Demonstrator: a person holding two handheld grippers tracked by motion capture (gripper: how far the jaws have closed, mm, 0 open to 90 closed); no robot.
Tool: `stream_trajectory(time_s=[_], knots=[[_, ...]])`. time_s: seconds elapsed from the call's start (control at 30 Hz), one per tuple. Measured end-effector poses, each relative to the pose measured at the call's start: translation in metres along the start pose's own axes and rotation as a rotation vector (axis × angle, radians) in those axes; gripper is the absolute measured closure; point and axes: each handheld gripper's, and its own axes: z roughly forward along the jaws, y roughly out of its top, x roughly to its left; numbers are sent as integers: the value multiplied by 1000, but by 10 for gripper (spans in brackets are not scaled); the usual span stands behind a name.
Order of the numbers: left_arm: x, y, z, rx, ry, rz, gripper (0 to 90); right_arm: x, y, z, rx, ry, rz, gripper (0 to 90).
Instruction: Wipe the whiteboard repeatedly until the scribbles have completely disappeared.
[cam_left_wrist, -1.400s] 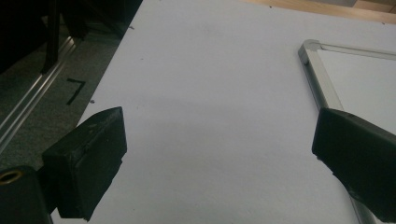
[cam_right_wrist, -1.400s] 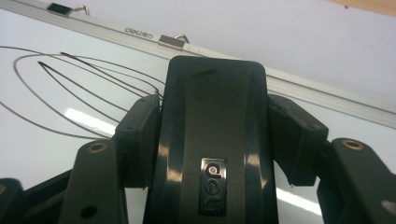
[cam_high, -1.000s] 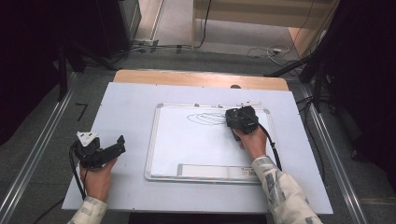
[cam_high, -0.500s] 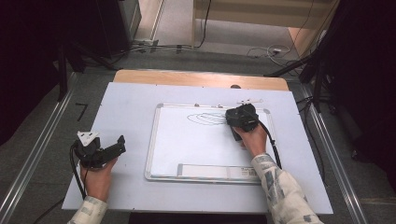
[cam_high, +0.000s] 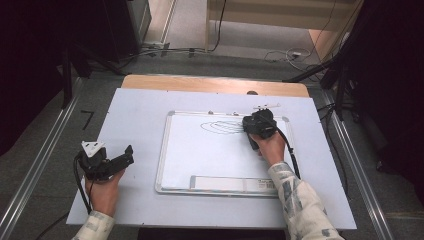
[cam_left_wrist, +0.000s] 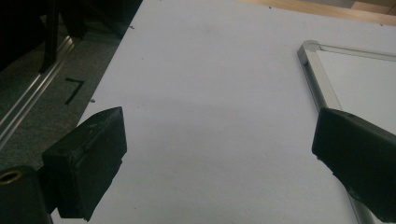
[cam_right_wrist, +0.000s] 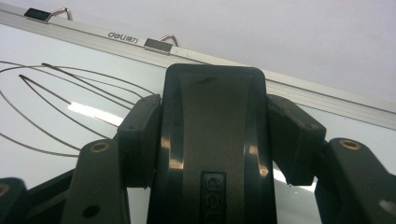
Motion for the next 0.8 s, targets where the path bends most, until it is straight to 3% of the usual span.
stream_trajectory(time_s=[0.23, 0.8], knots=[[3, -1, -2, -2, -1, -3, 36, -7, 0, 0, 0, -10, 15, 383], [0, 1, -1, -6, -11, -3, 36, 18, 2, 4, -14, -6, -10, 384]])
